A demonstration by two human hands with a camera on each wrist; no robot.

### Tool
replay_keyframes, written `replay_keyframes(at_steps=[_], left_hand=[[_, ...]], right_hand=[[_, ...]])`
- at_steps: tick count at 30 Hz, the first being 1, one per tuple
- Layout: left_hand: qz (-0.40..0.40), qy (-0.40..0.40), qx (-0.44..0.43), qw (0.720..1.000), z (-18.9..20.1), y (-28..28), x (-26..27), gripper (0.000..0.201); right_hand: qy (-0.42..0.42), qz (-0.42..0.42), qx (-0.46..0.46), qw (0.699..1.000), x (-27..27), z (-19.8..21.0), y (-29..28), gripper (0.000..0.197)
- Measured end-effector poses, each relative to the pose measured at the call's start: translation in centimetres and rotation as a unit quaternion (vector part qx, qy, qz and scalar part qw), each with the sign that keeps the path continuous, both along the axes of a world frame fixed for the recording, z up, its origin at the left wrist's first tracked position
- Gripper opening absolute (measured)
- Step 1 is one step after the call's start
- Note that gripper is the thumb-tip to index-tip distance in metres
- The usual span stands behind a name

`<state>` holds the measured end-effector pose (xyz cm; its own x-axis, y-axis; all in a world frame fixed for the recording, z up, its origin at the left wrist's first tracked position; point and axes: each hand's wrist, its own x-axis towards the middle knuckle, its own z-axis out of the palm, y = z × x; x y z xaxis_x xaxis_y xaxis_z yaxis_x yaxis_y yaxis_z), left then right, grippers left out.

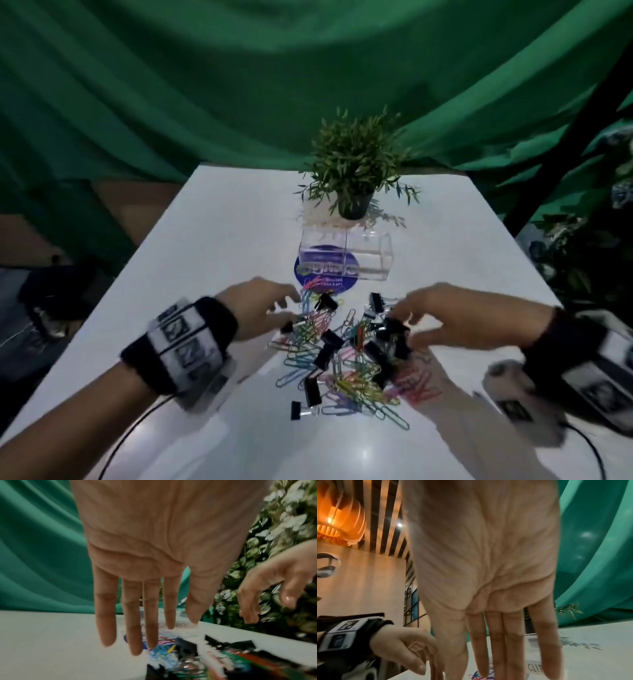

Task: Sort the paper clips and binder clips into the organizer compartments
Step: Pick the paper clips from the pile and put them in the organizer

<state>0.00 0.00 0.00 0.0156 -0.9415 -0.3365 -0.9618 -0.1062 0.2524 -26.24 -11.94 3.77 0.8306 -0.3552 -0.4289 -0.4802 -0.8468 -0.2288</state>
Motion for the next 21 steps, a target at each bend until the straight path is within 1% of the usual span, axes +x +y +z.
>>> replay_keyframes(at_steps=[2, 4, 7, 10, 12, 14, 17, 18, 21], left_hand=[[0.029, -0.025, -0.025, 0.999, -1.2, -1.2, -0.5, 0.036], [0.058, -0.022, -0.043, 0.997, -1.5, -2.0, -1.2, 0.033], [0.093, -0.005, -0.038, 0.995, -1.9, -2.1, -2.8, 0.028], [0.109, -0.029, -0.022, 0.993, -2.5, -2.0, -4.3, 0.025], [0.122, -0.039, -0.033, 0.991, -3.0, -1.8, -4.6, 0.031], [0.127, -0.045, -0.036, 0.99, -3.2, -1.6, -4.6, 0.041], [0.122, -0.055, -0.035, 0.99, -3.3, -1.3, -4.1, 0.049], [0.12, -0.047, -0.036, 0.991, -3.3, -1.2, -3.8, 0.047], [0.121, -0.032, -0.034, 0.992, -3.6, -1.2, -3.3, 0.034]], right_hand=[[-0.057, -0.014, -0.032, 0.998, 1.1, -1.5, -0.5, 0.041], [-0.084, -0.027, -0.05, 0.995, 2.2, -2.4, -0.4, 0.042], [-0.082, -0.018, -0.033, 0.996, 3.7, -3.8, 0.3, 0.036], [-0.094, -0.003, -0.026, 0.995, 5.3, -4.9, 1.0, 0.029], [-0.104, 0.004, -0.034, 0.994, 6.4, -5.8, 1.4, 0.028], [-0.109, 0.005, -0.02, 0.994, 7.3, -6.3, 1.8, 0.027], [-0.095, 0.004, -0.012, 0.995, 8.4, -7.0, 1.9, 0.028], [-0.094, 0.003, -0.018, 0.995, 8.7, -7.1, 2.0, 0.028], [-0.098, -0.018, -0.045, 0.994, 9.2, -7.6, 2.2, 0.026]])
